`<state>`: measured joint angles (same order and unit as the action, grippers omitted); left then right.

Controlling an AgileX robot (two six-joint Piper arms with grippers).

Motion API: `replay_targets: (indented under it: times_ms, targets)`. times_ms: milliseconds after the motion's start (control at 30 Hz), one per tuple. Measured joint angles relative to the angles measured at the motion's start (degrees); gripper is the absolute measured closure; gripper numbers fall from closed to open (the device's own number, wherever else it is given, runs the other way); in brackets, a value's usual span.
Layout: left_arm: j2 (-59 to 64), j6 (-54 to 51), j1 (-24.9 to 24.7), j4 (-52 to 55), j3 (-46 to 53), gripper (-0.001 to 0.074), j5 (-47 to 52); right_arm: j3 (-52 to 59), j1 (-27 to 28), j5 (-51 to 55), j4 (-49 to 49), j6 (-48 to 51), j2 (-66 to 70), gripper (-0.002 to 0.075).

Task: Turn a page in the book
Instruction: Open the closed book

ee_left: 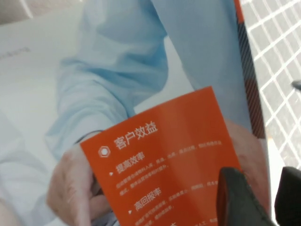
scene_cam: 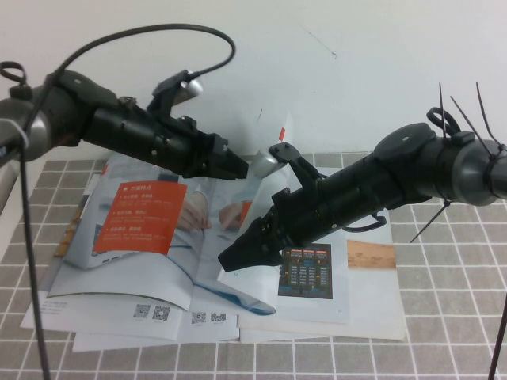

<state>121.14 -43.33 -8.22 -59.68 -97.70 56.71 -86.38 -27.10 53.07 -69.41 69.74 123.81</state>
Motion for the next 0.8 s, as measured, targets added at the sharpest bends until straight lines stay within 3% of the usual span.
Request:
replay_targets:
  times_ms: [233,800]
  targets:
    - [4.07,1.21,-2.7,2.41,-4.17,0.0551,2.65,0.0,0.0,0.09,0.0,0.0,0.0,0.0223]
    - [4.83,1.89,-2.79,2.19,-6.71,0.0549,4.45,0.0,0.0,0.36,0.45,0.0,0.0,0.023]
